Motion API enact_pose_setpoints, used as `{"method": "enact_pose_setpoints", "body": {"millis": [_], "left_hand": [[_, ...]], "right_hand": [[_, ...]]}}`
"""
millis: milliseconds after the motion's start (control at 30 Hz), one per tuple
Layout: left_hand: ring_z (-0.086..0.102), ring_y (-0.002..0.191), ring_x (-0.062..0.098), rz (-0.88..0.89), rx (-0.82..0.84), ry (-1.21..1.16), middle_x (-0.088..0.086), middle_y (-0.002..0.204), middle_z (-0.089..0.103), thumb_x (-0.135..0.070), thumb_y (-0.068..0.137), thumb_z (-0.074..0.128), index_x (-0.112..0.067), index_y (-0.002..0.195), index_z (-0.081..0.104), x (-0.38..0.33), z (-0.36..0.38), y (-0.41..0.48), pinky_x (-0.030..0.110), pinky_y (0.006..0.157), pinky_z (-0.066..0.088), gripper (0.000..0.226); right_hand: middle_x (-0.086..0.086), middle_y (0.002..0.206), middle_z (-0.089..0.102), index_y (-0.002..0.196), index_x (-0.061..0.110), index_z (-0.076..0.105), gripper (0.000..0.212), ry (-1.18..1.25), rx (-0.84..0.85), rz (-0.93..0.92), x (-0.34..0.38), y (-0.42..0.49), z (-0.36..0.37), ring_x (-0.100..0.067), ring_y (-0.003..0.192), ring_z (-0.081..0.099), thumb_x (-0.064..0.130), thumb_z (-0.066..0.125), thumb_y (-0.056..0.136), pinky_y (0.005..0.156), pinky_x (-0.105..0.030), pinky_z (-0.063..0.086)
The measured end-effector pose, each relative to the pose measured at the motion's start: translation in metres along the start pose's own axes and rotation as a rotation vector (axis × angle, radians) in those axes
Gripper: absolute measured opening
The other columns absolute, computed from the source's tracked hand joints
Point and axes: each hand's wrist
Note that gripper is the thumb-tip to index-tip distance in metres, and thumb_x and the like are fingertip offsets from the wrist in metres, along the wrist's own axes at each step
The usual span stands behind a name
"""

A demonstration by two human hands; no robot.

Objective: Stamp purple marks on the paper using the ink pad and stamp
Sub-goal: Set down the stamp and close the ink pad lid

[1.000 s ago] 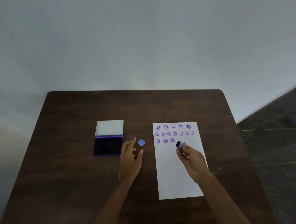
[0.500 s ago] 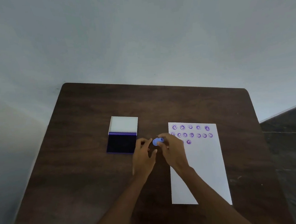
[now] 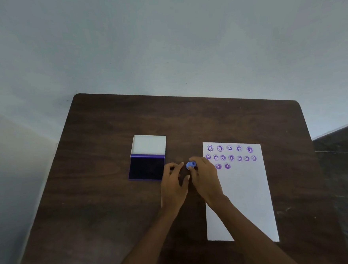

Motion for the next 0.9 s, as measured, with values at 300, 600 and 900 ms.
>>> {"method": "enact_pose_setpoints", "body": {"millis": [300,600,900], "left_hand": [[0.062,0.103,0.018,0.175,-0.056,0.055,0.006,0.118,0.063,-0.017,0.092,0.070,-0.008,0.120,0.066,0.009,0.008,0.000,0.024,0.093,0.049,0.030],[0.058,0.100,0.008,0.246,0.002,0.138,0.010,0.121,0.060,-0.014,0.091,0.071,-0.010,0.122,0.066,0.010,0.005,0.002,-0.003,0.080,0.032,0.031],[0.063,0.092,0.013,0.296,-0.069,0.134,0.007,0.111,0.069,-0.015,0.095,0.065,-0.008,0.123,0.066,0.001,-0.077,0.035,0.031,0.088,0.053,0.028]], "right_hand": [[-0.014,0.129,0.055,0.125,0.004,0.051,0.037,-0.233,0.037,-0.142,0.008,-0.001,0.000,-0.026,0.116,0.052,0.024,0.055,0.094,0.105,-0.030,0.035],[-0.014,0.109,0.065,0.110,0.009,0.061,0.027,-0.347,-0.070,-0.318,0.011,-0.001,-0.004,-0.027,0.098,0.062,0.025,0.063,0.089,0.090,-0.033,0.049],[-0.010,0.130,0.057,0.126,0.010,0.056,0.046,-0.243,-0.081,-0.239,0.021,0.001,-0.010,-0.026,0.118,0.053,0.006,0.068,0.082,0.102,-0.032,0.041]]}}
Point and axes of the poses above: each hand's wrist, its own y-axis towards the middle knuckle, its own z-axis out of the palm, x = y × z
